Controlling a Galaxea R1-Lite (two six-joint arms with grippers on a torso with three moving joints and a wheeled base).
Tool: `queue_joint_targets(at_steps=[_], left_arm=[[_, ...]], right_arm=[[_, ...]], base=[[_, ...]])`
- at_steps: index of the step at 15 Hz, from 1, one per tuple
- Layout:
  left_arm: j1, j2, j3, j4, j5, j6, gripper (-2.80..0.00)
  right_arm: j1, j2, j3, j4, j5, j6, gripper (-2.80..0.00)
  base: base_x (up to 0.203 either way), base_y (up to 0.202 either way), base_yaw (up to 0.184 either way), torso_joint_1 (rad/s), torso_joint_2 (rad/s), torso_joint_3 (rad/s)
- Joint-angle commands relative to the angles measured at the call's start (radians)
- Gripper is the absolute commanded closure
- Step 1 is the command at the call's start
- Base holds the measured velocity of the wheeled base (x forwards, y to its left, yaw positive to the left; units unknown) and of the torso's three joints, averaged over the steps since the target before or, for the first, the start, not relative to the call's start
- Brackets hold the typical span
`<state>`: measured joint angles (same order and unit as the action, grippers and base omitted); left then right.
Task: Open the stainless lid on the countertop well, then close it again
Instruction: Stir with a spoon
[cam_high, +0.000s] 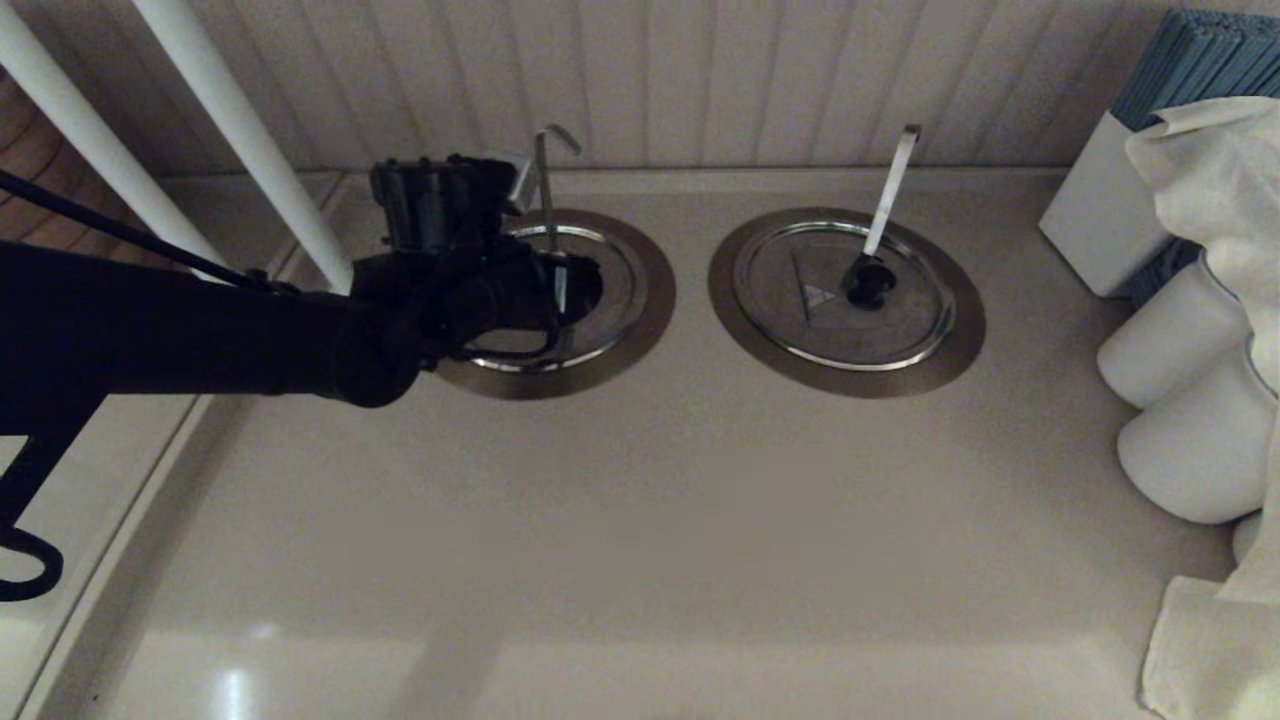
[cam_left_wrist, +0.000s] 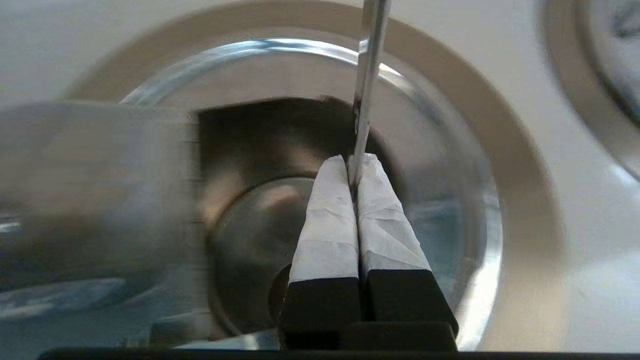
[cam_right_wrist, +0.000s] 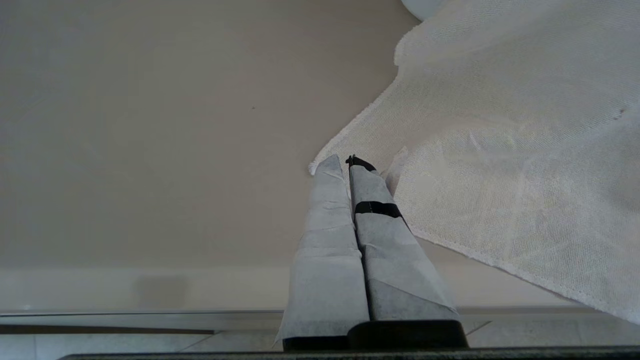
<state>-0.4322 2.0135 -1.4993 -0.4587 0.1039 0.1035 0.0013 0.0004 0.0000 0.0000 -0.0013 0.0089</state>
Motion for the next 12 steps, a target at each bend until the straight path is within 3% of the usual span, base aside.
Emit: queue_joint_targets(at_steps=[1,3,5,8,10,12], left_arm=[[-0.008,0.011,-0.004,-0.004,0.0,0.0,0.0],[-0.022,0.065,-0.025,-0.012,0.001,-0.009,0.0],[-0.041,0.102,-0.067,-0.015,0.001,-0.079,0.0],[-0.062,0.136,-0.116,-0.024,0.004,-0.126,0.0],[-0.061,0.195,-0.169,-0.093,0.035,-0.132,0.0],[-0.041,0.236,-0.214,-0.172,0.1,-0.094,0.0]], right_arm=[[0.0,-0.001,0.0,0.0,0.0,0.0,0.0],[0.0,0.0,0.0,0.0,0.0,0.0,0.0],[0.0,0.0,0.0,0.0,0.0,0.0,0.0],[0.0,0.0,0.0,0.0,0.0,0.0,0.0],[0.0,0.0,0.0,0.0,0.0,0.0,0.0],[0.0,0.0,0.0,0.0,0.0,0.0,0.0]], base=[[0.0,0.0,0.0,0.0,0.0,0.0],[0.0,0.0,0.0,0.0,0.0,0.0],[0.0,0.0,0.0,0.0,0.0,0.0],[0.0,0.0,0.0,0.0,0.0,0.0],[0.0,0.0,0.0,0.0,0.0,0.0],[0.0,0.0,0.0,0.0,0.0,0.0]])
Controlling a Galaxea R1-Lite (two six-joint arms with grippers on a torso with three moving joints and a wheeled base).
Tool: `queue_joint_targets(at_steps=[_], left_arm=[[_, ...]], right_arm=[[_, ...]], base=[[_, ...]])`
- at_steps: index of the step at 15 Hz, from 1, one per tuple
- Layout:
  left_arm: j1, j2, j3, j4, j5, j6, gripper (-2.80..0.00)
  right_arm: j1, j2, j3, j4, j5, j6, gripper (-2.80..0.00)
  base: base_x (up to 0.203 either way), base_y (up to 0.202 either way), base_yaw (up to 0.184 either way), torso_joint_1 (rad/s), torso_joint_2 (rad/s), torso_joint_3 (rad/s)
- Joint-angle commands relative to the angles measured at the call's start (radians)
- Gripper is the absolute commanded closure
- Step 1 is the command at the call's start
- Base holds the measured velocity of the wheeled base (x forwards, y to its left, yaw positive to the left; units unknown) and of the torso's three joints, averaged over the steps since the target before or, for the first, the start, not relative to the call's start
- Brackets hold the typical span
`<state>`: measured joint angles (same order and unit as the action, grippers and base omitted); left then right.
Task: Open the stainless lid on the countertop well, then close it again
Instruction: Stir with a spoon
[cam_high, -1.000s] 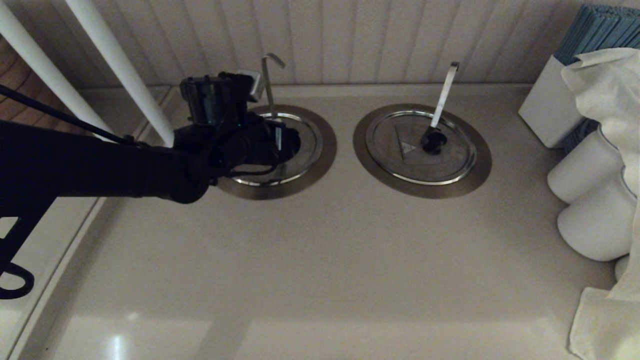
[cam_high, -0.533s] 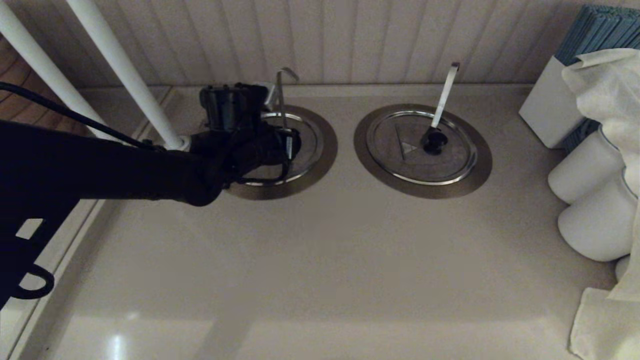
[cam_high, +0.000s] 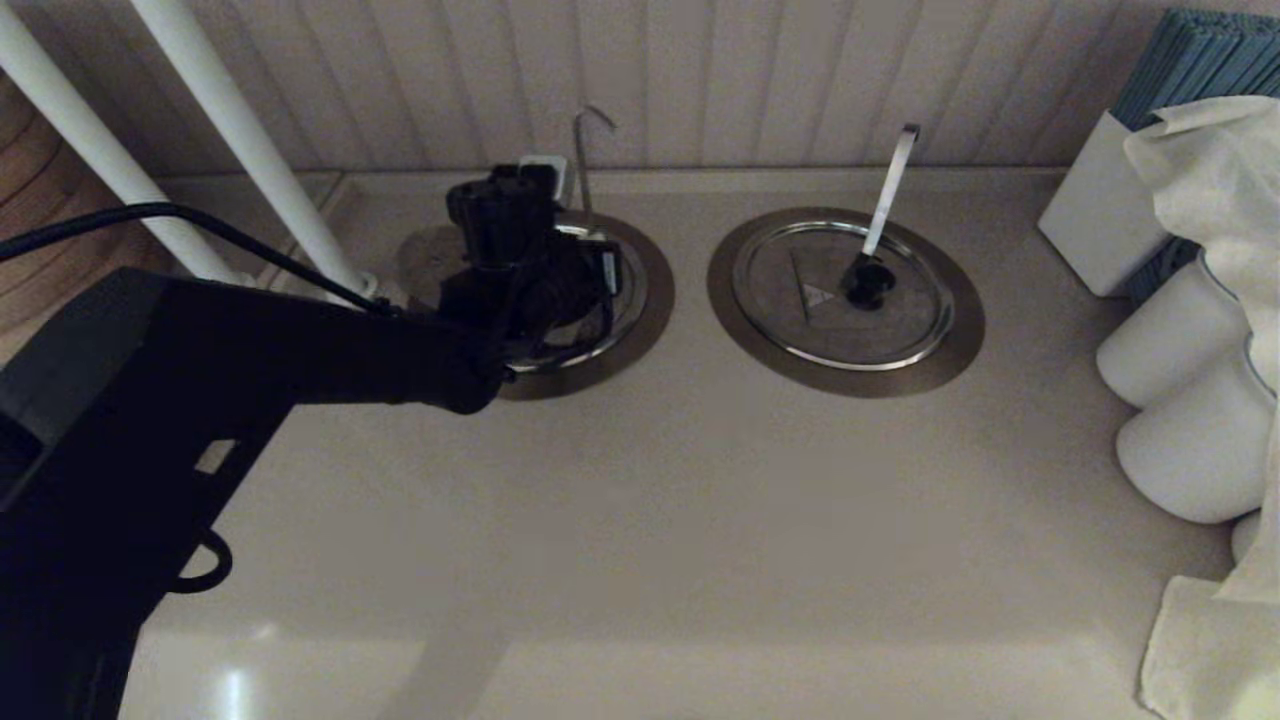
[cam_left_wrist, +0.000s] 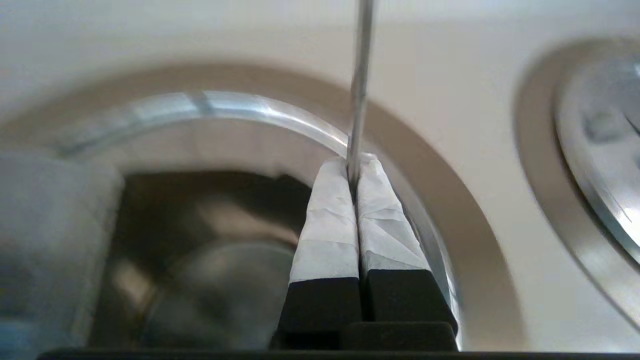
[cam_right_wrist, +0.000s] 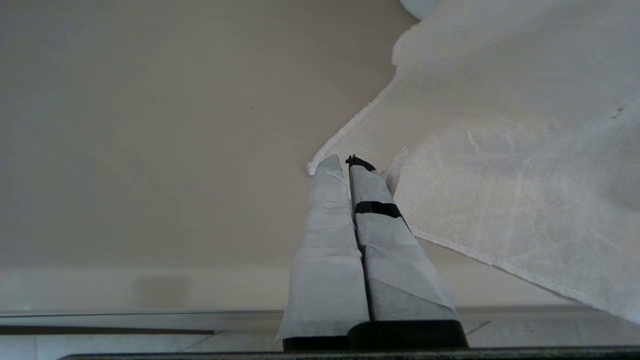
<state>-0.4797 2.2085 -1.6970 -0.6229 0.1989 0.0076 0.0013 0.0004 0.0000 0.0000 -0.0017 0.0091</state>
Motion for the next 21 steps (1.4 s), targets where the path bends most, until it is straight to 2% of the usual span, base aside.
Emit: queue_joint_targets(at_steps=[1,5,10,14,19,21], left_arm=[[0.019,0.043,-0.02,-0.011,0.01,0.016,0.0],[0.076,0.045,-0.03,-0.018,0.013,0.075,0.0],[0.12,-0.019,0.014,0.007,-0.006,0.086,0.0],[0.125,-0.107,0.105,0.061,-0.088,0.087,0.0],[0.117,-0.159,0.142,0.135,-0.108,0.088,0.0],[0.112,-0.174,0.164,0.155,-0.137,0.088,0.0]], right_arm=[[0.0,0.0,0.0,0.0,0.0,0.0,0.0],[0.0,0.0,0.0,0.0,0.0,0.0,0.0],[0.0,0.0,0.0,0.0,0.0,0.0,0.0],[0.0,0.0,0.0,0.0,0.0,0.0,0.0],[0.0,0.0,0.0,0.0,0.0,0.0,0.0],[0.0,-0.001,0.0,0.0,0.0,0.0,0.0]], base=[[0.0,0.0,0.0,0.0,0.0,0.0],[0.0,0.0,0.0,0.0,0.0,0.0],[0.0,0.0,0.0,0.0,0.0,0.0],[0.0,0.0,0.0,0.0,0.0,0.0],[0.0,0.0,0.0,0.0,0.0,0.0],[0.0,0.0,0.0,0.0,0.0,0.0]])
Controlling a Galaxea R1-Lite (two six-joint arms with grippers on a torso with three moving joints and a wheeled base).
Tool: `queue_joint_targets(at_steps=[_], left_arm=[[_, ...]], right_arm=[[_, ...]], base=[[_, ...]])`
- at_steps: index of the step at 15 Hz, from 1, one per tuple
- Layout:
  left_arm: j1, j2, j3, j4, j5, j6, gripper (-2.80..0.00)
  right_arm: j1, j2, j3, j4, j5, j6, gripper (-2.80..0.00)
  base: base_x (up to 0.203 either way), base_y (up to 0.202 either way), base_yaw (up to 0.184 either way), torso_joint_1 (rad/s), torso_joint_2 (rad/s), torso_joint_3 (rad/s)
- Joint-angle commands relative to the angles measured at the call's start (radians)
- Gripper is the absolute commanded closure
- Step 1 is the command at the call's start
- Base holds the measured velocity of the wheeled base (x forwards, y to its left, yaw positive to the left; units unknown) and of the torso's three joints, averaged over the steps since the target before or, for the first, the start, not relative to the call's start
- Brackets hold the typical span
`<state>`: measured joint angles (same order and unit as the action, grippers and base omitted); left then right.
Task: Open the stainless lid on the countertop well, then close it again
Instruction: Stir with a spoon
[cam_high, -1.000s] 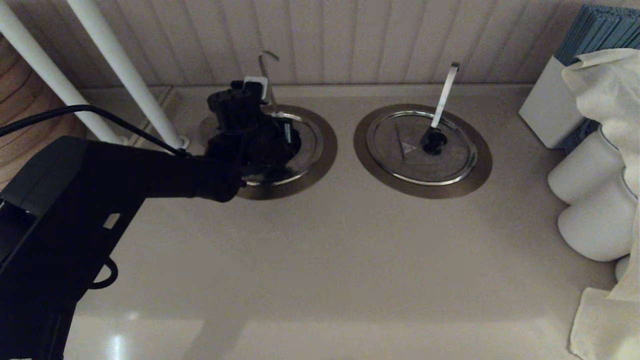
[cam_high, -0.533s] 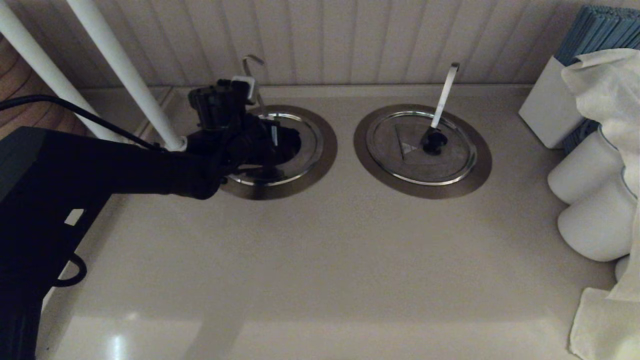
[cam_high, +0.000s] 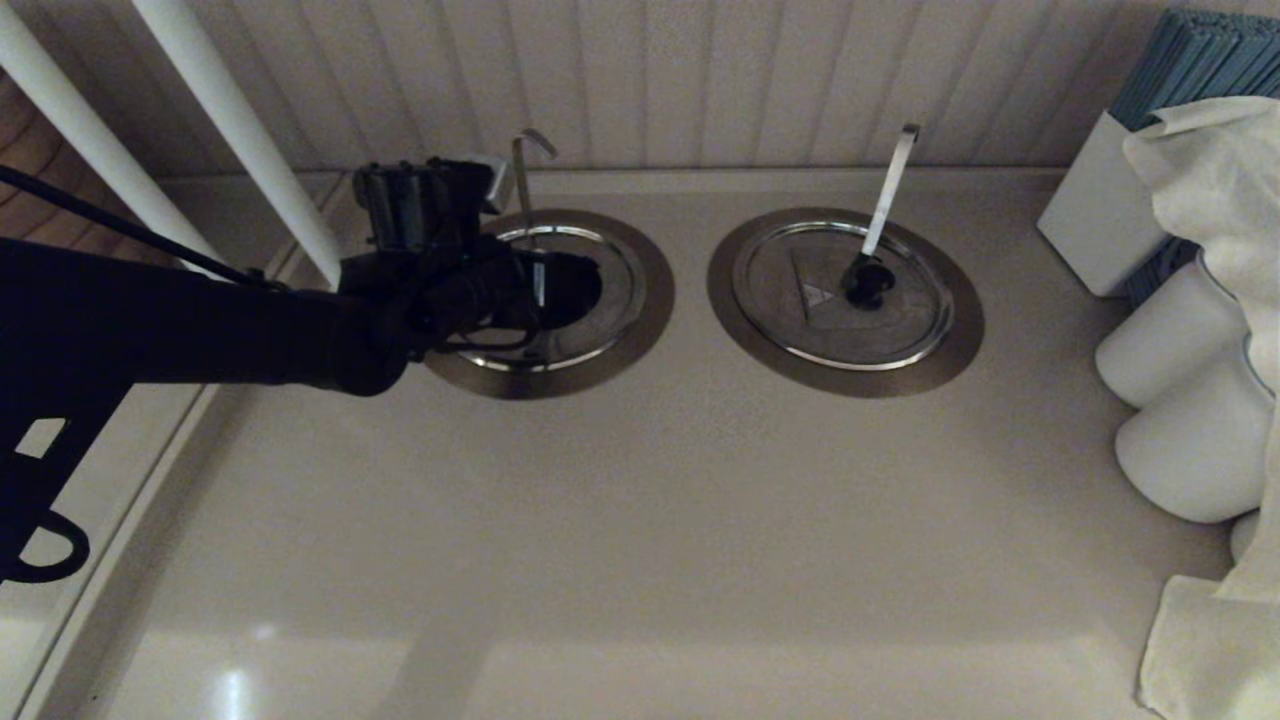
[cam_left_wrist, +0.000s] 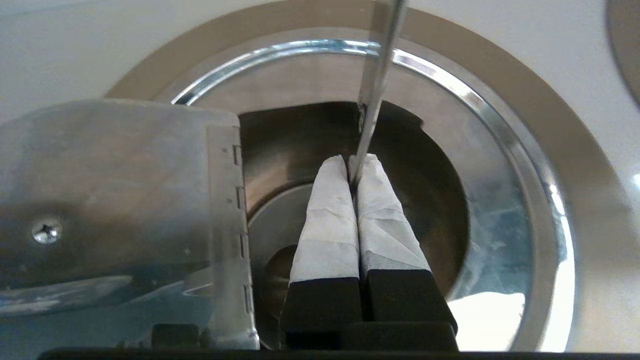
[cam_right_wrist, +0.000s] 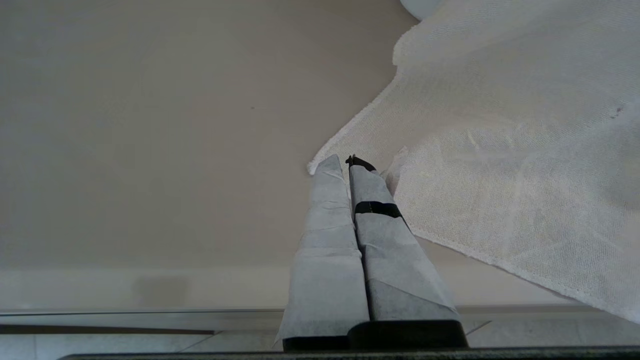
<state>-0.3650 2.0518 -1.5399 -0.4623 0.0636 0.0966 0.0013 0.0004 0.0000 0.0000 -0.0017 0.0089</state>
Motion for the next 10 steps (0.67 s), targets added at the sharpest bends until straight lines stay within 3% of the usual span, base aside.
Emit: queue_joint_targets(at_steps=[1,10], left_arm=[[-0.01,-0.019,0.012,-0.007,-0.003,-0.001,0.0],[-0.096,0.054,-0.036,-0.073,0.022,-0.043,0.0]], right_arm=[[0.0,0.0,0.0,0.0,0.0,0.0,0.0],[0.0,0.0,0.0,0.0,0.0,0.0,0.0]], base=[[0.0,0.0,0.0,0.0,0.0,0.0],[0.0,0.0,0.0,0.0,0.0,0.0]])
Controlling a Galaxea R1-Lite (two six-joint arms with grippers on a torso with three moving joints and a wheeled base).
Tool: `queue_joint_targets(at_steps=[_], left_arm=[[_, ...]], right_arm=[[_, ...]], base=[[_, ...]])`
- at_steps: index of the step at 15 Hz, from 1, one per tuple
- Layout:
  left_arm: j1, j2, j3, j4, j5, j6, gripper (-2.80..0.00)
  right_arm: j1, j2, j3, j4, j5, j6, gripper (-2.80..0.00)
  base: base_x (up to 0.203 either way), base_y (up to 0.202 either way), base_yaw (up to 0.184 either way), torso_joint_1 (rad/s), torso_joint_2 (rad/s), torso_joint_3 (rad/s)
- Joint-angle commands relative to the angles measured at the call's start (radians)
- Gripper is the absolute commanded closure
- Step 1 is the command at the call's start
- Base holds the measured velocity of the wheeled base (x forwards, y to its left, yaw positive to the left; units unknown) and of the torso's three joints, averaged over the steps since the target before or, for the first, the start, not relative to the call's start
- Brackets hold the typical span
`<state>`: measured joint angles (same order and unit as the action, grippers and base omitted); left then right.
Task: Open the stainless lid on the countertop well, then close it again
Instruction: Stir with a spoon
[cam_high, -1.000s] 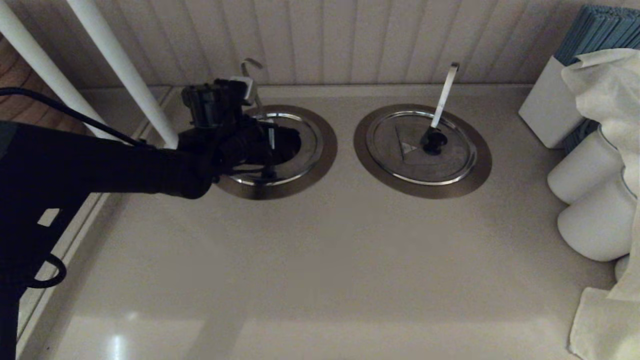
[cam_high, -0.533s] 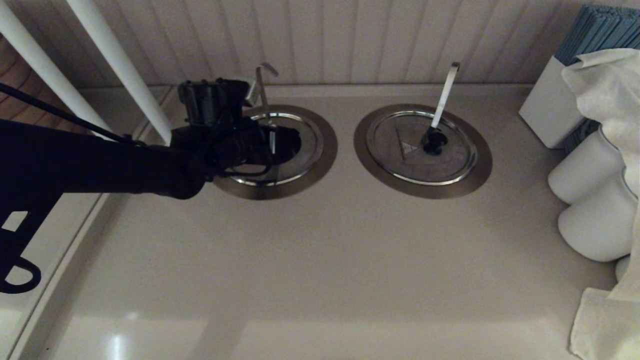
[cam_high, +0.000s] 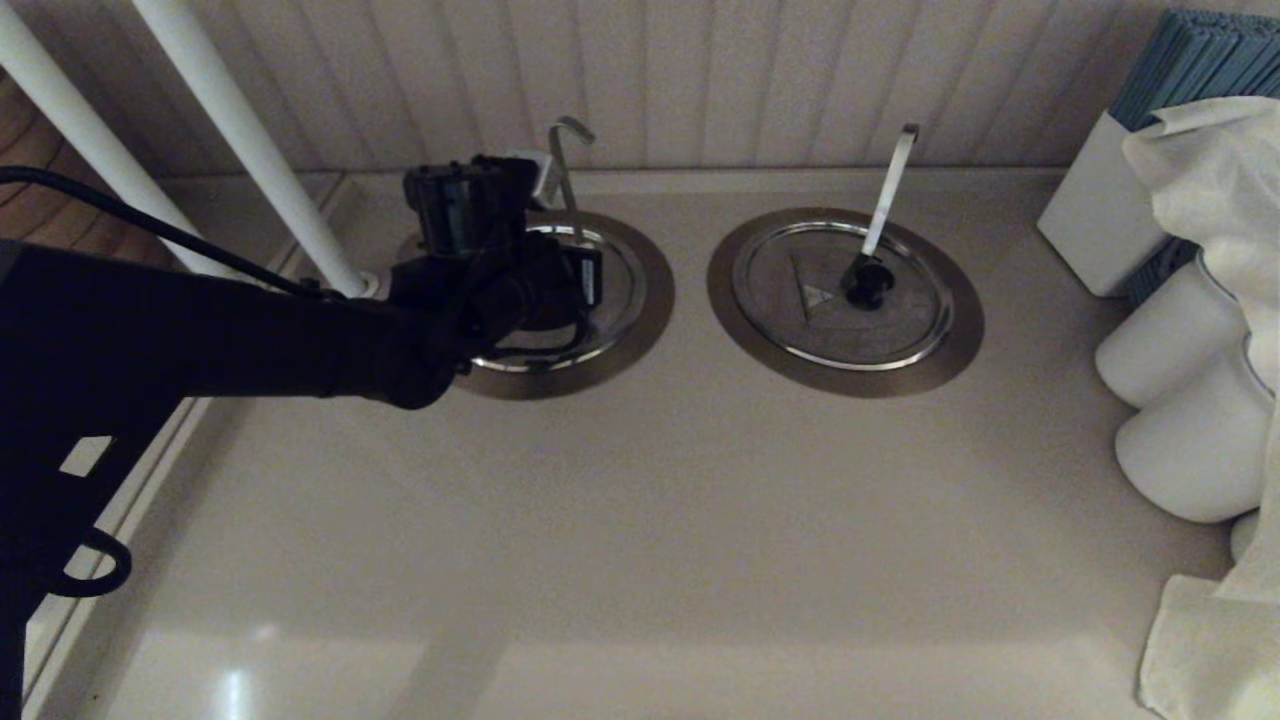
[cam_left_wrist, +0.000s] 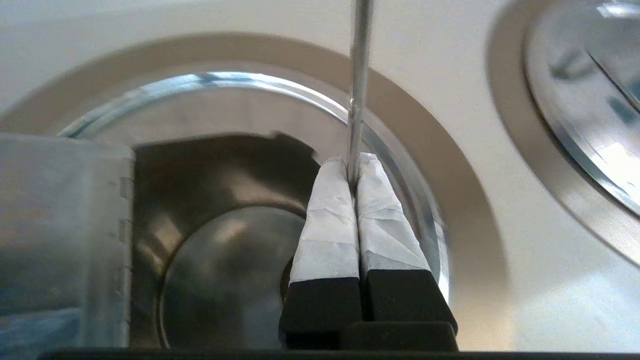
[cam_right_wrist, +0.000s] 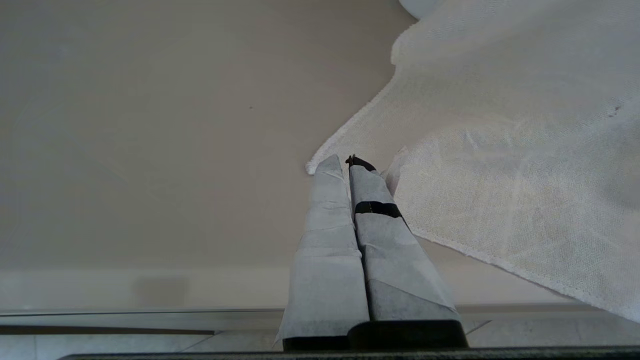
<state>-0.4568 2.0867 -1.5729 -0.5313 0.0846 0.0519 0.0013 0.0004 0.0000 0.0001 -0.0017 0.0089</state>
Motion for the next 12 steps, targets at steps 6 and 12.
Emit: queue_joint_targets(at_steps=[6,12], left_arm=[[0.001,0.153,-0.139,-0.081,0.118,-0.001,0.0],[0.036,0.202,-0.208,-0.081,0.133,-0.001,0.0]], right_arm=[[0.0,0.0,0.0,0.0,0.0,0.0,0.0],[0.0,0.0,0.0,0.0,0.0,0.0,0.0]], base=[[0.0,0.0,0.0,0.0,0.0,0.0],[0.0,0.0,0.0,0.0,0.0,0.0]])
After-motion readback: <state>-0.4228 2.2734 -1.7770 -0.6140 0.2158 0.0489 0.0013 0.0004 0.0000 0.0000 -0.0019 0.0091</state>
